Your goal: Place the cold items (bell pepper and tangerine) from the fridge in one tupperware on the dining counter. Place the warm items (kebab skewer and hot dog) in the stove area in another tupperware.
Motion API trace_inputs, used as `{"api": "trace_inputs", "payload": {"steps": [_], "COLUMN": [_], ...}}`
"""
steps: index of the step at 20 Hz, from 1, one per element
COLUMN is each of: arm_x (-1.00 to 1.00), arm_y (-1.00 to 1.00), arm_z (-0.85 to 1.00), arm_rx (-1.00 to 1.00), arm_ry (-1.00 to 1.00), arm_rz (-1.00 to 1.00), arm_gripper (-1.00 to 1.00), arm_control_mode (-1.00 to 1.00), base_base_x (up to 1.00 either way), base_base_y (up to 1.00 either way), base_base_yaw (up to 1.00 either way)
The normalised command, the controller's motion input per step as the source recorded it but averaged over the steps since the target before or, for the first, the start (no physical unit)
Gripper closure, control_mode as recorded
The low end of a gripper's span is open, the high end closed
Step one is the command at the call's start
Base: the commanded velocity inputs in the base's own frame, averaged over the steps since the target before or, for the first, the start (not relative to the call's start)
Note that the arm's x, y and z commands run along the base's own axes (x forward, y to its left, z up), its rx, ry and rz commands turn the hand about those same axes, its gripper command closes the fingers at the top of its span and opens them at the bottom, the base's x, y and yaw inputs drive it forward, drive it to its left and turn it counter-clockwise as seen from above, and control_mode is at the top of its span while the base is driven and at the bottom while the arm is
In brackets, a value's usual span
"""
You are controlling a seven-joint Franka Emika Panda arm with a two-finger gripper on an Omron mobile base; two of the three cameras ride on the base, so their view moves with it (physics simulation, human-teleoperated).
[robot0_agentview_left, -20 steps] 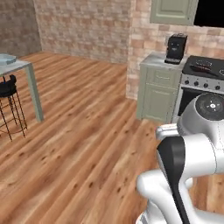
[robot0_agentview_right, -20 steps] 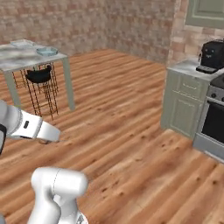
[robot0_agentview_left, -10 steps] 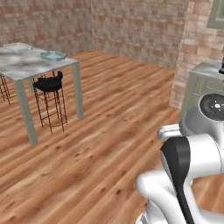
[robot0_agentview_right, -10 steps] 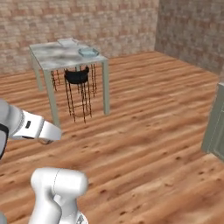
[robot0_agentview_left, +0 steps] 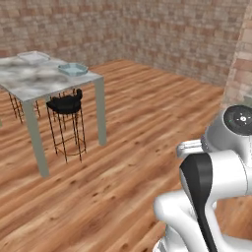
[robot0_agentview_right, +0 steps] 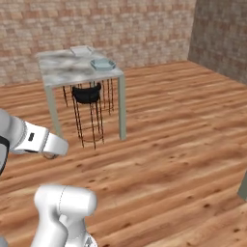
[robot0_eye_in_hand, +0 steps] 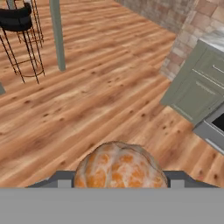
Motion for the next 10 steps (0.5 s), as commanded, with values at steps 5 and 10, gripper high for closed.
{"api": "trace_inputs", "payload": {"steps": [5,10], "arm_x": [0.00,0.00], "arm_y": [0.00,0.00], "arm_z": [0.00,0.00], "arm_rx": [0.00,0.00], "arm_ry": [0.00,0.00], "arm_rz": [0.00,0.00], "arm_gripper": [1.00,1.00], "arm_control_mode": [1.00,1.00], "base_base_x": [1.00,1.00], "base_base_y": [-0.43,-0.53], "base_base_yaw": [0.19,0.26]}}
